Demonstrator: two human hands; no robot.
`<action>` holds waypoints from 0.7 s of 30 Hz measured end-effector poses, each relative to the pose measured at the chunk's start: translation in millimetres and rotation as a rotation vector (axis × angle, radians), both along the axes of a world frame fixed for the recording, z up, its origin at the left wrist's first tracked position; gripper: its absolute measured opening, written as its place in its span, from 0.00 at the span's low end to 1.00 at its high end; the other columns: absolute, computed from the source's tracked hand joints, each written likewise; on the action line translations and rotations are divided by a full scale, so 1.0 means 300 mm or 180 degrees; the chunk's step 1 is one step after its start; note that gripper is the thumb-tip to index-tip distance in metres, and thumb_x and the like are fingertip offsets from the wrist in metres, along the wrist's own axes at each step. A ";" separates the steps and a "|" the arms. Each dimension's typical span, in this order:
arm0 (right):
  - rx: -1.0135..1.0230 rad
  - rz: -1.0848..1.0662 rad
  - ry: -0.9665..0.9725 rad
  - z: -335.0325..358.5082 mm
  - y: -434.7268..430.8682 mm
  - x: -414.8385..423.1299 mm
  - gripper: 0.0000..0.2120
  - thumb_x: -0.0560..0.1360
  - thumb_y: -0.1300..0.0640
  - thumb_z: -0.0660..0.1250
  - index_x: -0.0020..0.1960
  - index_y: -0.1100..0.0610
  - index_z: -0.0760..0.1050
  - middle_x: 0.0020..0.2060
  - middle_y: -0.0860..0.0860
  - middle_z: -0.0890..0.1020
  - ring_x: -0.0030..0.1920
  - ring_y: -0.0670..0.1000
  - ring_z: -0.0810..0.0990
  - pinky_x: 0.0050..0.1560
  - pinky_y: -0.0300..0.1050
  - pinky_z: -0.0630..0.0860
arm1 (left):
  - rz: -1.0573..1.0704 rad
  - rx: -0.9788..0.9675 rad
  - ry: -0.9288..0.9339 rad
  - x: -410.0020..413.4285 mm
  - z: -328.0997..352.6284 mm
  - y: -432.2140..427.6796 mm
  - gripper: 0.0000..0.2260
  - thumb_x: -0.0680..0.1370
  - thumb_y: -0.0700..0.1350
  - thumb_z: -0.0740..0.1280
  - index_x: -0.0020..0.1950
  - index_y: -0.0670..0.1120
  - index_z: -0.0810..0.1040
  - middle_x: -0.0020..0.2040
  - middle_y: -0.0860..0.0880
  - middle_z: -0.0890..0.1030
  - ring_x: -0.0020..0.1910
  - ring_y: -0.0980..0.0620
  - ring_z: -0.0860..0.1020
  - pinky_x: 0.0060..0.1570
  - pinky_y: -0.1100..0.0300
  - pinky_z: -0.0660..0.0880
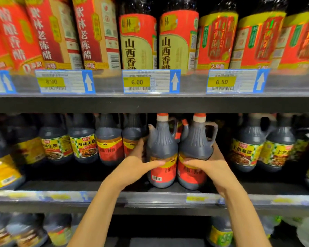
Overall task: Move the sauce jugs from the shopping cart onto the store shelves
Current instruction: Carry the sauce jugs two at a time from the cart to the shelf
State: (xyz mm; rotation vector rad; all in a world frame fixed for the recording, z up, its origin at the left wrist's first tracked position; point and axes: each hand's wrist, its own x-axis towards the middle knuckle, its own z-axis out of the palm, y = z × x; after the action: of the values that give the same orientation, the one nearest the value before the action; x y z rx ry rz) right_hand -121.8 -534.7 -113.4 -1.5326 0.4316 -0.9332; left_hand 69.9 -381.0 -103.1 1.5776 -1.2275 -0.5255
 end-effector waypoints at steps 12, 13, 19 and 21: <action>-0.0347 -0.0846 0.0352 0.015 0.005 -0.015 0.28 0.62 0.63 0.82 0.55 0.48 0.72 0.49 0.47 0.84 0.50 0.47 0.84 0.54 0.54 0.82 | 0.1317 -0.0487 -0.1476 -0.160 0.038 0.007 0.44 0.68 0.52 0.78 0.78 0.45 0.59 0.67 0.46 0.69 0.66 0.50 0.71 0.62 0.58 0.70; -0.0358 -0.0805 0.0362 0.017 0.000 -0.012 0.27 0.64 0.65 0.80 0.55 0.48 0.73 0.48 0.47 0.84 0.50 0.47 0.84 0.54 0.52 0.82 | 0.1473 -0.0528 -0.1475 -0.166 0.039 -0.005 0.46 0.66 0.53 0.79 0.78 0.46 0.59 0.67 0.45 0.67 0.68 0.49 0.68 0.64 0.58 0.68; -0.0326 -0.0658 0.0575 0.039 -0.033 0.002 0.32 0.66 0.66 0.79 0.67 0.56 0.70 0.47 0.46 0.81 0.46 0.42 0.82 0.44 0.32 0.78 | 0.1486 -0.0163 -0.1742 -0.100 0.050 -0.062 0.43 0.71 0.50 0.76 0.78 0.41 0.56 0.76 0.41 0.63 0.74 0.41 0.63 0.72 0.53 0.60; -0.0359 -0.0671 0.0687 0.041 -0.052 0.011 0.33 0.66 0.65 0.80 0.66 0.54 0.70 0.47 0.44 0.80 0.49 0.47 0.81 0.49 0.40 0.79 | 0.1532 0.0072 -0.1922 -0.080 0.059 -0.089 0.40 0.73 0.51 0.74 0.77 0.42 0.57 0.77 0.43 0.58 0.74 0.42 0.63 0.71 0.50 0.63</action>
State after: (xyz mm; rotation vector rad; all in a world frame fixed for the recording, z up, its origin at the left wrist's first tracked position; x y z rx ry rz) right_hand -118.4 -550.3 -101.2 -1.7226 0.7164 -0.9706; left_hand 45.8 -407.8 -85.4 2.0472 -1.1995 0.2704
